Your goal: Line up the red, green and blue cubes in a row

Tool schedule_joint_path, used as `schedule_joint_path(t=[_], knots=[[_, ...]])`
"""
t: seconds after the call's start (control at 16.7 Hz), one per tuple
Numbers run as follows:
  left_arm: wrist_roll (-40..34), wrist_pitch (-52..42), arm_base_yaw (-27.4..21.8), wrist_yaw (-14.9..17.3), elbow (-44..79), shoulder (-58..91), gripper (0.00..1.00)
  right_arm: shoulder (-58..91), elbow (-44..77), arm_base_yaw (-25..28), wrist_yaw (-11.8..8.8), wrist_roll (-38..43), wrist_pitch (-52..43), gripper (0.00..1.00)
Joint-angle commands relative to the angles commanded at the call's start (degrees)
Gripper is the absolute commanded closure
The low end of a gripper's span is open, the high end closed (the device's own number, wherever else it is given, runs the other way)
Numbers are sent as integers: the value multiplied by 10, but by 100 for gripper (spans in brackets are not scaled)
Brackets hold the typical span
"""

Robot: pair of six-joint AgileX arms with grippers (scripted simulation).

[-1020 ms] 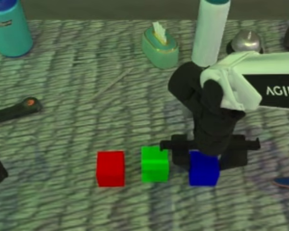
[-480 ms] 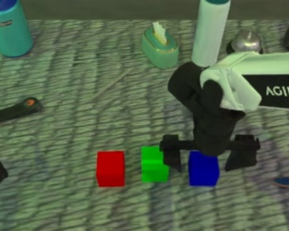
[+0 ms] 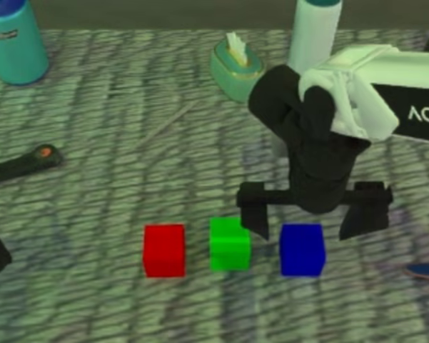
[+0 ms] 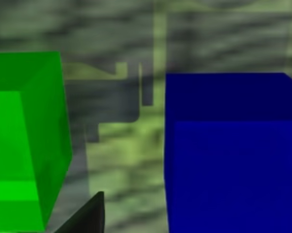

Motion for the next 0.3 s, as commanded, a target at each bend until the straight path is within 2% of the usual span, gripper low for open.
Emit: schedule_joint_path(t=[0.3], knots=[[0,0,0,0,0,0,0,-24,40,1,1,-2,-62,0]])
